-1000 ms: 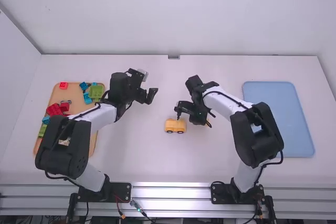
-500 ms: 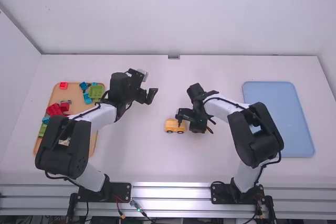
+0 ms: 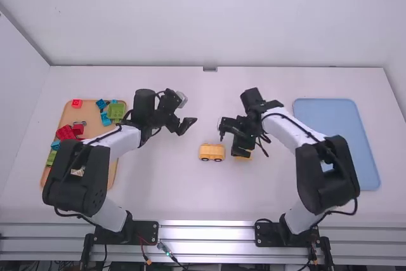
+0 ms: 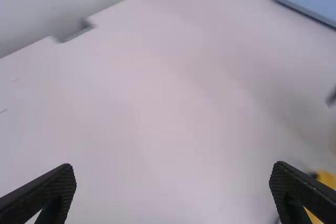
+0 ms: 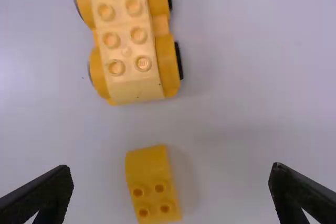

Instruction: Assemble lego blocks to make yellow taxi

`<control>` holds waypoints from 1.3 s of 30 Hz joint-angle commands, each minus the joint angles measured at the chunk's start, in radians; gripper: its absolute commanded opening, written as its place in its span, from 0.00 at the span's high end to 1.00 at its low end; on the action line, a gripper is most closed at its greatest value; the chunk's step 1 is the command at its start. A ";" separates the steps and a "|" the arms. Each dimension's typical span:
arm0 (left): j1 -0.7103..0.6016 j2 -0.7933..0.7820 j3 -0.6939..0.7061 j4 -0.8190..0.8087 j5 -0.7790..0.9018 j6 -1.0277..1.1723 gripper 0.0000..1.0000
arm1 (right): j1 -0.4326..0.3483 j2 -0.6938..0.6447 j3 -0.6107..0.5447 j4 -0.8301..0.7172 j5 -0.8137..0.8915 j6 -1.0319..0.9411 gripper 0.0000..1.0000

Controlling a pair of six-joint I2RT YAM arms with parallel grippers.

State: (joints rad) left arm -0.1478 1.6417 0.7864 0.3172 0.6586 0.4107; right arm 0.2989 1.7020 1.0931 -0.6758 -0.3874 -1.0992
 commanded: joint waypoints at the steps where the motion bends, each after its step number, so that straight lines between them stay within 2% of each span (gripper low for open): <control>1: -0.003 0.005 0.010 -0.049 0.243 0.282 0.01 | -0.088 -0.045 -0.061 0.000 -0.272 -0.178 0.01; 3: -0.002 0.029 0.011 -0.100 0.332 0.404 0.01 | -0.158 -0.045 -0.134 0.051 -0.397 -0.268 0.01; 5: -0.006 0.059 0.013 -0.116 0.402 0.462 0.01 | -0.200 -0.045 -0.195 0.117 -0.448 -0.285 0.01; 10: -0.016 0.179 0.023 -0.115 0.554 0.633 0.01 | -0.279 -0.043 -0.349 0.299 -0.500 -0.253 0.01; 14: -0.053 0.247 0.022 -0.112 0.538 0.708 0.01 | -0.306 -0.005 -0.418 0.426 -0.517 -0.244 0.02; 16: -0.074 0.271 0.022 -0.079 0.512 0.672 0.01 | -0.315 0.021 -0.438 0.476 -0.518 -0.230 0.07; 19: -0.106 0.294 0.022 -0.018 0.472 0.579 0.01 | -0.332 0.071 -0.447 0.529 -0.519 -0.207 0.09; 22: -0.137 0.296 0.022 0.011 0.424 0.534 0.01 | -0.350 0.144 -0.433 0.533 -0.535 -0.254 0.17; 30: -0.140 0.296 0.022 0.029 0.427 0.488 0.01 | -0.373 0.255 -0.391 0.538 -0.540 -0.299 0.28; 39: -0.138 0.296 0.022 0.027 0.422 0.468 0.01 | -0.373 0.269 -0.393 0.538 -0.555 -0.349 0.54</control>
State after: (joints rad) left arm -0.2878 1.9289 0.7921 0.3496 1.0691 0.8860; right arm -0.0704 1.9533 0.6971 -0.1337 -0.9352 -1.4399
